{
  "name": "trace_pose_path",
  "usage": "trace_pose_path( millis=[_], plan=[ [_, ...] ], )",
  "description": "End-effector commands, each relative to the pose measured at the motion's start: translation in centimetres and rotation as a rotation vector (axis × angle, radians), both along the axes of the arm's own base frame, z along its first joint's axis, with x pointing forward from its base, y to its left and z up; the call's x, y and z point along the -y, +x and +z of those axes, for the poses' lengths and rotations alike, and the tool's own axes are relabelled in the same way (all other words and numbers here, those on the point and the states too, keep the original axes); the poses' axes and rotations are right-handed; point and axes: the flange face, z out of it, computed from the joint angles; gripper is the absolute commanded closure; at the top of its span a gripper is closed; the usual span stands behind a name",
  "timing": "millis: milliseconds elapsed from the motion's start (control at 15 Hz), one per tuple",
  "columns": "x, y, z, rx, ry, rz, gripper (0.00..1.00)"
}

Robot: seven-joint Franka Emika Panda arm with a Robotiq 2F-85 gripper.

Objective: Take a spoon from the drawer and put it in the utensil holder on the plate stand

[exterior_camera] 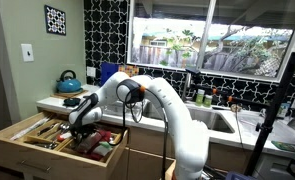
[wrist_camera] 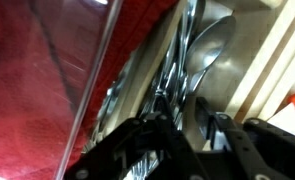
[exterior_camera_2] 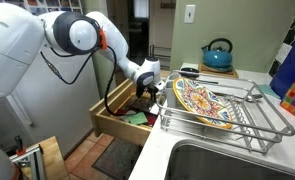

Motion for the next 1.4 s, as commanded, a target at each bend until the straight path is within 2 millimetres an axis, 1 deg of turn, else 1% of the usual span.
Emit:
trace_pose_path(
  millis=[0, 67, 133, 200, 267, 333, 400, 533, 667, 733, 933, 1133, 1200, 1333],
  plan=[
    [0.5, 0.8, -1.3, -0.024, -0.016, -0.015, 0.7],
    [0.7, 1.0, -1.2, -0.015, -0.026, -0.019, 0.72],
    [0.8, 1.2, -0.9, -0.004, -0.029, -0.023, 0.7],
    [1.0, 1.4, -0.8, 0.009, -0.034, -0.024, 0.74],
    [1.0, 1.5, -0.9, 0.011, -0.038, -0.023, 0.73],
    [1.0, 1.5, -1.2, 0.01, -0.045, -0.02, 0.76],
    [1.0, 1.4, -1.4, 0.008, -0.048, -0.017, 0.8],
    [0.9, 1.4, -2.0, 0.0, -0.055, -0.012, 0.99],
    [0.9, 1.5, -1.8, 0.003, -0.049, -0.024, 1.0],
    [0.9, 1.5, -1.7, 0.003, -0.045, -0.028, 0.98],
    [0.7, 1.4, -0.7, 0.006, -0.027, -0.04, 0.98],
    [0.4, 1.2, 0.8, -0.016, 0.03, -0.039, 0.98],
    [0.3, 1.2, 1.2, -0.022, 0.041, -0.042, 1.0],
    [0.5, 0.9, 2.2, -0.038, 0.048, -0.044, 0.99]
  ],
)
